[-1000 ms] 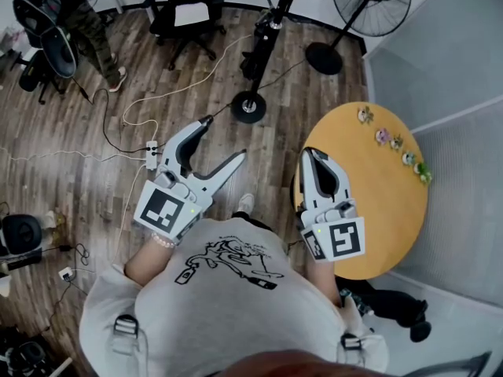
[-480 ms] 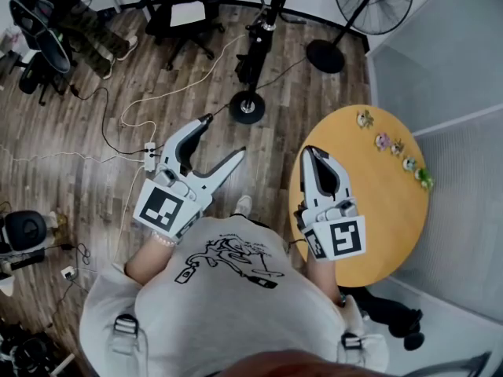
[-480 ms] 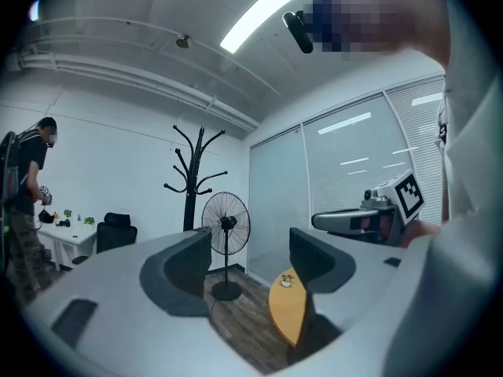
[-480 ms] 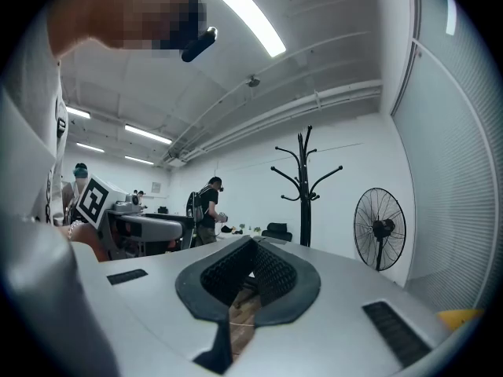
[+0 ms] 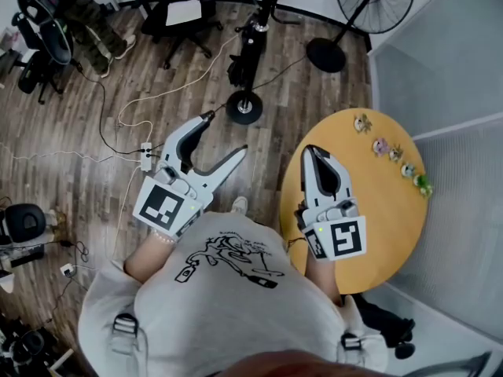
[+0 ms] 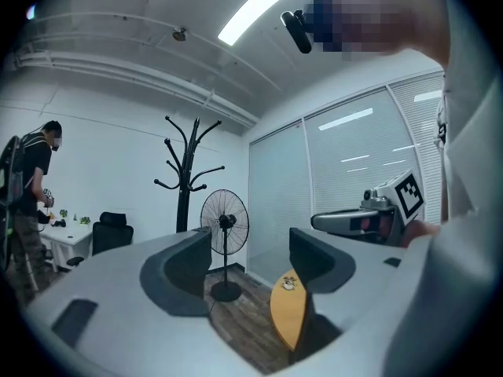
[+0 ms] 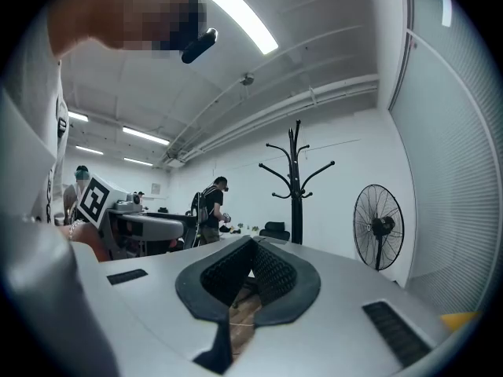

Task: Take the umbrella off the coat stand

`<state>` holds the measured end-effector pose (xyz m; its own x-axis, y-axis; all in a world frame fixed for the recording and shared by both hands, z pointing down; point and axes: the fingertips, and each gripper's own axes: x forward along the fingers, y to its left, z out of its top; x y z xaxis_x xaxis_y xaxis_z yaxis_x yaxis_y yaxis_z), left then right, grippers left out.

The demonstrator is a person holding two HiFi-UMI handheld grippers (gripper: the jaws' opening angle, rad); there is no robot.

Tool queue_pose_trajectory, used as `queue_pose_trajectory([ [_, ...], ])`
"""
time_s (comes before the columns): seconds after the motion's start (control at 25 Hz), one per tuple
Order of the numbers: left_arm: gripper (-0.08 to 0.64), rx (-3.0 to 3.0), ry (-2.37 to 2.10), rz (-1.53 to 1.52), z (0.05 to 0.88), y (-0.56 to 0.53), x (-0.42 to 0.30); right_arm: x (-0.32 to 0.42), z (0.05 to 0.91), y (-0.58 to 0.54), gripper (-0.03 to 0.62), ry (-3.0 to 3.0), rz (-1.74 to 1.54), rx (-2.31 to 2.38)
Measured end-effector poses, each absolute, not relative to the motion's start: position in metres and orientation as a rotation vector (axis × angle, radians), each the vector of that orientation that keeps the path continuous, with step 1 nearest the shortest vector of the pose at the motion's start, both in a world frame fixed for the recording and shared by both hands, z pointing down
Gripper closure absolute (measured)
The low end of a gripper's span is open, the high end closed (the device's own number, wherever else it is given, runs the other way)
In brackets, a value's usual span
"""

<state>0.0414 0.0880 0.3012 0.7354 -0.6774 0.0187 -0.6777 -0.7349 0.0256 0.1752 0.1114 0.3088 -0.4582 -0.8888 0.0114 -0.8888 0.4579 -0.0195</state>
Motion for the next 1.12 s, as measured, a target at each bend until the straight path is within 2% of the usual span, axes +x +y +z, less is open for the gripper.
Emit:
queue_pose_trajectory([
  [0.44,0.247,2.876,-1.107,0.023,0.309,0.077,0.067,0.199,0.315,0.096,0.577,2.684,-0.055,-1.634],
  [1.12,0.247,2.879,-1.112,0.025,0.310,0.035,0.062,0.195,0.323,0.057,0.577,2.693,-0.076,-1.641],
])
